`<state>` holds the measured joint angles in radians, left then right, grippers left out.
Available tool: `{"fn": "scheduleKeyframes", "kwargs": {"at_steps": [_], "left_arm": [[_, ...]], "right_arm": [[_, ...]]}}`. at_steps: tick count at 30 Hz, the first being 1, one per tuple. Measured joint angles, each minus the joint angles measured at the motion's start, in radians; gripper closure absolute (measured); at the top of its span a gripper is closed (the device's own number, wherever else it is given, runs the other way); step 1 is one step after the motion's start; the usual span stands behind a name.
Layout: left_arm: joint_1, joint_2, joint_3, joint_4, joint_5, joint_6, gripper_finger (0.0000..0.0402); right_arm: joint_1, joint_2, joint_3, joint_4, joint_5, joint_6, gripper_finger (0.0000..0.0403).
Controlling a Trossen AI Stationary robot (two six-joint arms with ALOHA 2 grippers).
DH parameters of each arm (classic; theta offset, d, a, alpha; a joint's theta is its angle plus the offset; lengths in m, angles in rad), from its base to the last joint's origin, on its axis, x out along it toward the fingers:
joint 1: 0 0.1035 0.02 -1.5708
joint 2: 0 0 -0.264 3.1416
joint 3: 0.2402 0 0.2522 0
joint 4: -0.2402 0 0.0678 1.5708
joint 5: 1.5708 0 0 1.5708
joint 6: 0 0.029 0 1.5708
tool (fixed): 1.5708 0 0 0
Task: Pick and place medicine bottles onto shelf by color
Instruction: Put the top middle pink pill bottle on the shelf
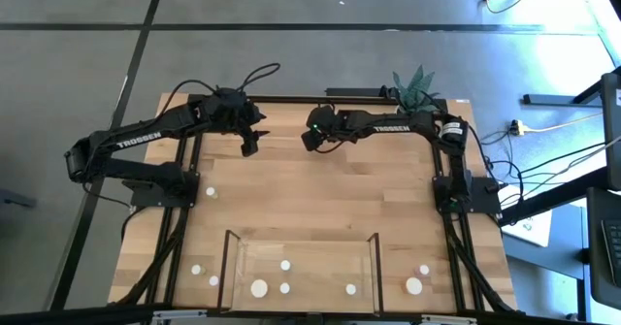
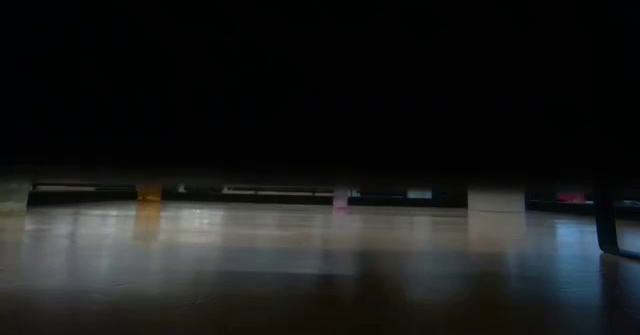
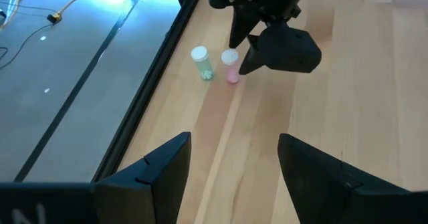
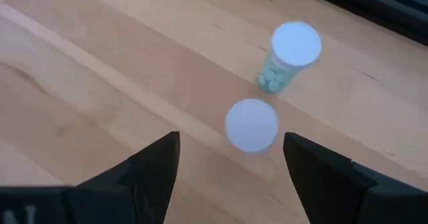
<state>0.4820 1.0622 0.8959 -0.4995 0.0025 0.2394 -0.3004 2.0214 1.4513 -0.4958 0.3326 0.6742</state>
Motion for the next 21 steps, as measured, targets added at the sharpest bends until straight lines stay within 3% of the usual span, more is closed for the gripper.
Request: {"fn": "scheduleKeyframes", "kwargs": {"at_steps": [21], "left_arm": [[0.0,0.0,0.0,0.0,-0.002,0.0,0.0184]], "right_arm": [[-0.015,0.057,-0.001,0.043,0.009,-0.031,0.0134]]}}
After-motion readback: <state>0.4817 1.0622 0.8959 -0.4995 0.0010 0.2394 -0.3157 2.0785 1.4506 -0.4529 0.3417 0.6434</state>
